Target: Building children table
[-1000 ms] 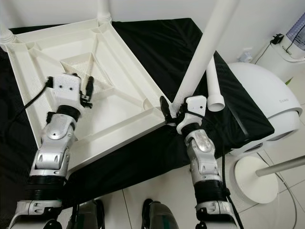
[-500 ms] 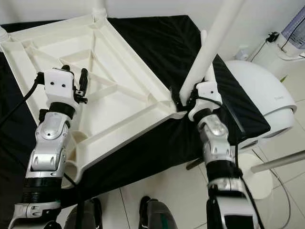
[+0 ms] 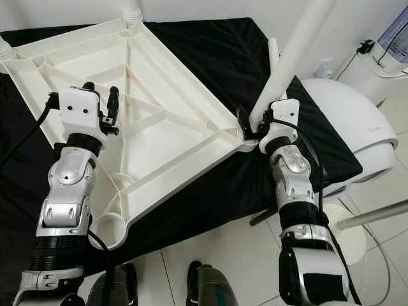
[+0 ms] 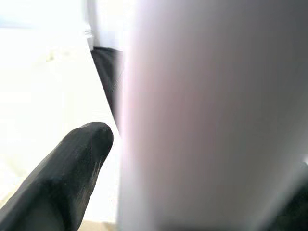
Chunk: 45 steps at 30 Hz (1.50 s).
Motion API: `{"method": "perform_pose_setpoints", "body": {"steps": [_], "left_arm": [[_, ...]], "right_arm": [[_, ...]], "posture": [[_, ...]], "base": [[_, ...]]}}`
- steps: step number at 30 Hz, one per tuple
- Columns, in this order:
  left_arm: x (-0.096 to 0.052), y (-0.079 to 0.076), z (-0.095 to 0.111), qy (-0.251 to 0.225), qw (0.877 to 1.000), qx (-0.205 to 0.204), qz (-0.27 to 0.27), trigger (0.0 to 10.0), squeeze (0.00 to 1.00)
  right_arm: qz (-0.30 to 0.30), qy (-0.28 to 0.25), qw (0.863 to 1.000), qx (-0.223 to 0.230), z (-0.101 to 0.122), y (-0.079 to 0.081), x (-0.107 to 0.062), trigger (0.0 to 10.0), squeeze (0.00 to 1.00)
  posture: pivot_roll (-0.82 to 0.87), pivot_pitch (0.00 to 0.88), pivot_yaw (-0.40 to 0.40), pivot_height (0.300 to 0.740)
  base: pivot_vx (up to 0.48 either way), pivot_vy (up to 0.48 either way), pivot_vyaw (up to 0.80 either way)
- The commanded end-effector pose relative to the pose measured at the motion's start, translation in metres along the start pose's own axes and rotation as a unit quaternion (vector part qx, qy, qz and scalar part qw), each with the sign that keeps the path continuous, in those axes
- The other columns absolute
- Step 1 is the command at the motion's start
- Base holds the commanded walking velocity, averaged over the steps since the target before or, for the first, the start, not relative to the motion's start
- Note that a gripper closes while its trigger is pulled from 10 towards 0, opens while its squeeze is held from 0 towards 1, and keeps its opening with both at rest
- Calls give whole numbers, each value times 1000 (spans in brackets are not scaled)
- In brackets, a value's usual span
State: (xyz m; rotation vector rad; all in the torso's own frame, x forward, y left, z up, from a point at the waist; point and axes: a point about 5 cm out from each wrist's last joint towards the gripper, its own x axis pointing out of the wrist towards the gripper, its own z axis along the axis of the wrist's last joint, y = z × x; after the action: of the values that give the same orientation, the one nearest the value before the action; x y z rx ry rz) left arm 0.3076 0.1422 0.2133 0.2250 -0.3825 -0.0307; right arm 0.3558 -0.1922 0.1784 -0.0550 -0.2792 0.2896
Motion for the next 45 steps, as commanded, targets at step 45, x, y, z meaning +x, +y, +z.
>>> {"method": "perform_pose_setpoints", "body": {"steps": [45], "left_arm": [[19, 43, -32, 189, 964, 187, -22, 10000, 0]], "right_arm": [[-47, -26, 999, -9, 7, -1, -24, 10000, 0]], "posture": [[-1, 132, -63, 740]], "base": [[0, 0, 0]]}}
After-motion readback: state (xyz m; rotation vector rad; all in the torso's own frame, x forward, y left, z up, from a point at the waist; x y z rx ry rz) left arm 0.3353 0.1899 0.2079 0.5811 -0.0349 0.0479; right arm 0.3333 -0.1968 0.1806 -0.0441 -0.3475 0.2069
